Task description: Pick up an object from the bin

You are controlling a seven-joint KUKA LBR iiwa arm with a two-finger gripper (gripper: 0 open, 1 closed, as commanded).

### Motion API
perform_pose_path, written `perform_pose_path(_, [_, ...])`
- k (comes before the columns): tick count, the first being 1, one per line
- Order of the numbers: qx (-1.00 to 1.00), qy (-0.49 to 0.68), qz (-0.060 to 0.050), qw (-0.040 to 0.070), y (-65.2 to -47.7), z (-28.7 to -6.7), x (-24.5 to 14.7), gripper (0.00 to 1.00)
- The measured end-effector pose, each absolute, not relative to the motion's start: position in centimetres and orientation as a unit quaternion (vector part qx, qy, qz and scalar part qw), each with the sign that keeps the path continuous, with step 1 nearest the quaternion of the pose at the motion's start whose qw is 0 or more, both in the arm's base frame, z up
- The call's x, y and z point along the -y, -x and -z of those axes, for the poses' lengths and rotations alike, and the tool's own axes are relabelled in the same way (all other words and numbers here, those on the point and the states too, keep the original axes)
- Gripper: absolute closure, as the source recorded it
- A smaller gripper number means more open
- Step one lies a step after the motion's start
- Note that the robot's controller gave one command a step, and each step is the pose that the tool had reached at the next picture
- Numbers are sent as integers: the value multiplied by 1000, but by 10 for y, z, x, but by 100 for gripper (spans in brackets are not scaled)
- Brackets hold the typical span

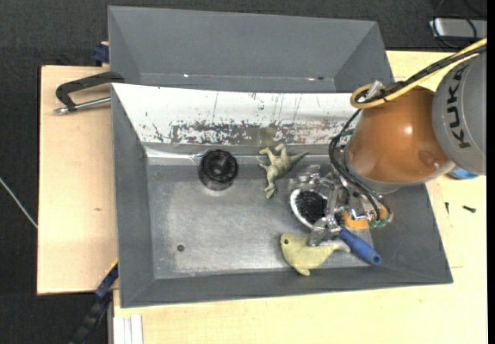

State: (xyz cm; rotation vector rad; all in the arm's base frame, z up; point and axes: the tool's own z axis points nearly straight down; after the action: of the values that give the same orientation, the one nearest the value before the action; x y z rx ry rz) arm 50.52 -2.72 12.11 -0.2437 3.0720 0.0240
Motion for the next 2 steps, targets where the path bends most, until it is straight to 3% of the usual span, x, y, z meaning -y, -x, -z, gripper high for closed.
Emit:
perform_pose_path(1, [-998, 55, -9, 33, -508, -106, 33, 0])
perform_pose_path(2, [-997, -79, -2, 8, -549, -75, 57, 0])
